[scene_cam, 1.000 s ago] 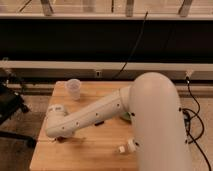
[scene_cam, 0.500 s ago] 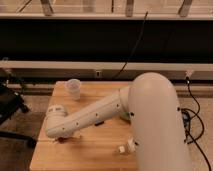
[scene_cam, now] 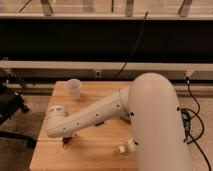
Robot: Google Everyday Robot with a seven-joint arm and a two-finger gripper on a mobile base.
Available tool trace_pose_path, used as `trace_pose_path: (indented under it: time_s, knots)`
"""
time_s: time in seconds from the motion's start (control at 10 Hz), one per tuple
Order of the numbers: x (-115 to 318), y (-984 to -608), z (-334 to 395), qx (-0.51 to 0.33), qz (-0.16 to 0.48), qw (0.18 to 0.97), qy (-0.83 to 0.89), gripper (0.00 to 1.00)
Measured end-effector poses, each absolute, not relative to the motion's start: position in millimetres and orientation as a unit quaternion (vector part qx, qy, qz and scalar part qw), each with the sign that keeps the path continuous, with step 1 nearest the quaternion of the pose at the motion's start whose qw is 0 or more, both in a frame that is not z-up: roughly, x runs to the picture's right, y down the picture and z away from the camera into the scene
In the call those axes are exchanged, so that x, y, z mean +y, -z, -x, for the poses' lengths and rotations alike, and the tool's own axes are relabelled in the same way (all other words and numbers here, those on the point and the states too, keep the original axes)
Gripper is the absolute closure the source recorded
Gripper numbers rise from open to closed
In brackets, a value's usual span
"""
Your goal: Drag the pepper across the table
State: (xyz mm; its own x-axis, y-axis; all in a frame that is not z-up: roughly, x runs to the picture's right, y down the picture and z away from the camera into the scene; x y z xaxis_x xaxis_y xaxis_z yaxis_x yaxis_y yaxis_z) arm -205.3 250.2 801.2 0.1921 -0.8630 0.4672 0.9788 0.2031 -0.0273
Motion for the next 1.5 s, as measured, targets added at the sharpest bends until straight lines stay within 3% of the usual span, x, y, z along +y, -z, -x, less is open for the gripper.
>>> trace_pose_path:
  time_s: [0.1, 1.0, 1.5]
  knots:
    - [250.4, -801.6, 205.6, -0.181, 0.161, 0.755, 0.609, 0.99]
    - [244.1, -807.7, 177.4, -0.194, 0.149, 0.759, 0.603, 0.99]
    - [242.8, -808.6, 166.2, -0.205, 0.141, 0.76, 0.6, 0.74]
